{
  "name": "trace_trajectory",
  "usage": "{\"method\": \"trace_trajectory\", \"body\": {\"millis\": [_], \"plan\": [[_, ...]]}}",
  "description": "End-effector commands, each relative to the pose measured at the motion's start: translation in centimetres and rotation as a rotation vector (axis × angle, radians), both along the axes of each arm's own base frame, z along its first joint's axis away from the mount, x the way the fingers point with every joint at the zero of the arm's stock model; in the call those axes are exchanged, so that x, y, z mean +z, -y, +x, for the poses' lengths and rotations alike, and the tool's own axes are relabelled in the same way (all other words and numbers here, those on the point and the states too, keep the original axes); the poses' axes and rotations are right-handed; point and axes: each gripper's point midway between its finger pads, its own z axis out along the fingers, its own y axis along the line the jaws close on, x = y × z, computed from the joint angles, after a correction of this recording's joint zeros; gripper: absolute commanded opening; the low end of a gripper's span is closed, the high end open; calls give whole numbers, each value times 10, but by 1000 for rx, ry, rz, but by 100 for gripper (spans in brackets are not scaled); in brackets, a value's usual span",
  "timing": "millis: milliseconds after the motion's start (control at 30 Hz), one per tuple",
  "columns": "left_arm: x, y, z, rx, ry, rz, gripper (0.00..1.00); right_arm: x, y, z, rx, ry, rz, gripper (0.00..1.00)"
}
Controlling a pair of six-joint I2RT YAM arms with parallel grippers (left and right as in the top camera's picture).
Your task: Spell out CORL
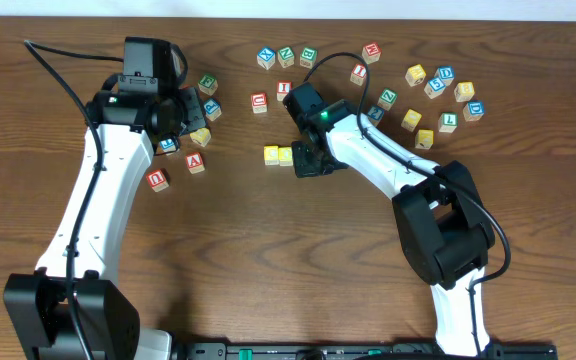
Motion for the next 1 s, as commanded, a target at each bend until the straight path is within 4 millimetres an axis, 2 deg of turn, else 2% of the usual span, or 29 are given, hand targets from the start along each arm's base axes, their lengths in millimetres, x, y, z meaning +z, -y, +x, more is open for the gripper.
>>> {"method": "trace_trajectory", "body": {"millis": [0,200,433,967], "plan": [[0,-3,2,-6,1,20,8,0,5,1,-17,10,-15,1],[0,-3,2,-5,0,20,8,0,2,-1,-4,8,-13,1],[0,-3,2,-5,0,20,8,0,-18,-14,88,-2,6,1],[0,-3,2,-5,0,20,8,2,-28,-8,101,39,23,1]]}}
